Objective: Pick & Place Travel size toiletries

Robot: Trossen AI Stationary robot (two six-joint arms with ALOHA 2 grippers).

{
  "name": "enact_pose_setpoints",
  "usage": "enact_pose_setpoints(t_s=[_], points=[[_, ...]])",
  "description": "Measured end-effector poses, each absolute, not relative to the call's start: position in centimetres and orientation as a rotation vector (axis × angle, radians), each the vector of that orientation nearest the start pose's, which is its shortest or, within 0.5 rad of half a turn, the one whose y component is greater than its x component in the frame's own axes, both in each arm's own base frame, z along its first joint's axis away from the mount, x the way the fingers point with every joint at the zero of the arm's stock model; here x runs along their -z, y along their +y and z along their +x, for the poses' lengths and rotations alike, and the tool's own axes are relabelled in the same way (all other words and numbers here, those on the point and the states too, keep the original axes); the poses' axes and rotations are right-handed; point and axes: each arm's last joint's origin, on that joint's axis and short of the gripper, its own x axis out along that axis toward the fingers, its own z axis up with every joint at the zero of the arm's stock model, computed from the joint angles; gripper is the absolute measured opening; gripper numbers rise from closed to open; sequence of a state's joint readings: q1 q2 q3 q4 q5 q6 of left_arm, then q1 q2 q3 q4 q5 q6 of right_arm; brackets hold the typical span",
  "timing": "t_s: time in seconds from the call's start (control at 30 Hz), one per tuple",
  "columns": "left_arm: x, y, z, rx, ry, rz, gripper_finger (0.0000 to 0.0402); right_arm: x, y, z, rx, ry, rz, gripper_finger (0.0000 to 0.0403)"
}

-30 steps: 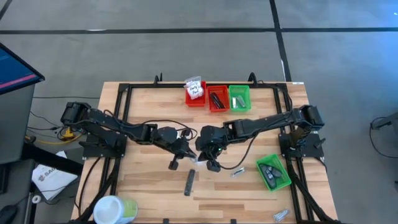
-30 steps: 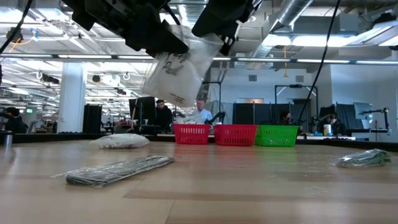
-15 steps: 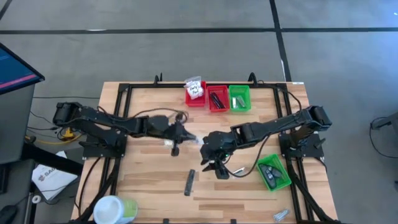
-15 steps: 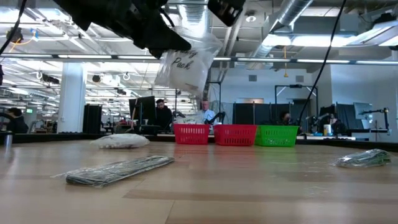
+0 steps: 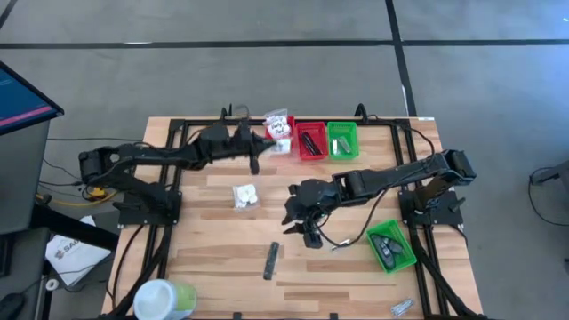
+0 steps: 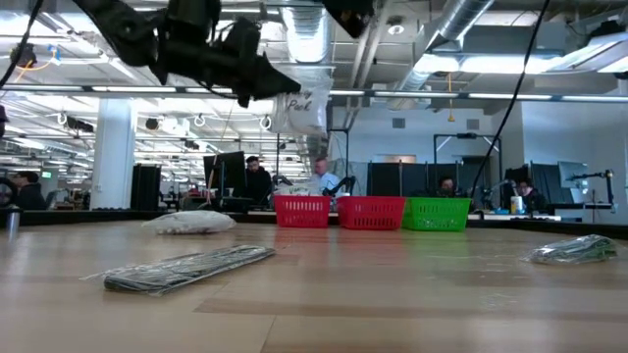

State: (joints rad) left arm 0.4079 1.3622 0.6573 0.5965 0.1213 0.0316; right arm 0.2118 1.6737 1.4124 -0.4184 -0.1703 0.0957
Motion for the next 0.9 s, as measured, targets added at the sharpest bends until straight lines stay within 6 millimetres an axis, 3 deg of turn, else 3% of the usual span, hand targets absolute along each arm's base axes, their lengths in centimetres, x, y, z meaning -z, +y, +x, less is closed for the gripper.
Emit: enact_pose_setpoints(t_s=[0.23,0.57,0.7,0.9], points=[[-22.1,16.7,26.1,-0.292,0.074,-0.069,0.0005,-32.3,8.1,33.7,-0.348,0.416,0.073,0.0113],[-20.3,22.7,27.7,-0.188,0.106,-0.17,0.0005,-32.3,6.0,28.5,-0.328,0.181,0.111,0.0113],[-19.1,24.5,27.7,-0.196,0.121,-0.225,0.0005,-32.4,6.0,27.9,-0.334,0.176,0.11,0.0113],[-16.5,27.5,26.2,-0.275,0.146,-0.446,0.0005,-32.2,6.4,28.0,-0.349,0.175,0.101,0.0113]])
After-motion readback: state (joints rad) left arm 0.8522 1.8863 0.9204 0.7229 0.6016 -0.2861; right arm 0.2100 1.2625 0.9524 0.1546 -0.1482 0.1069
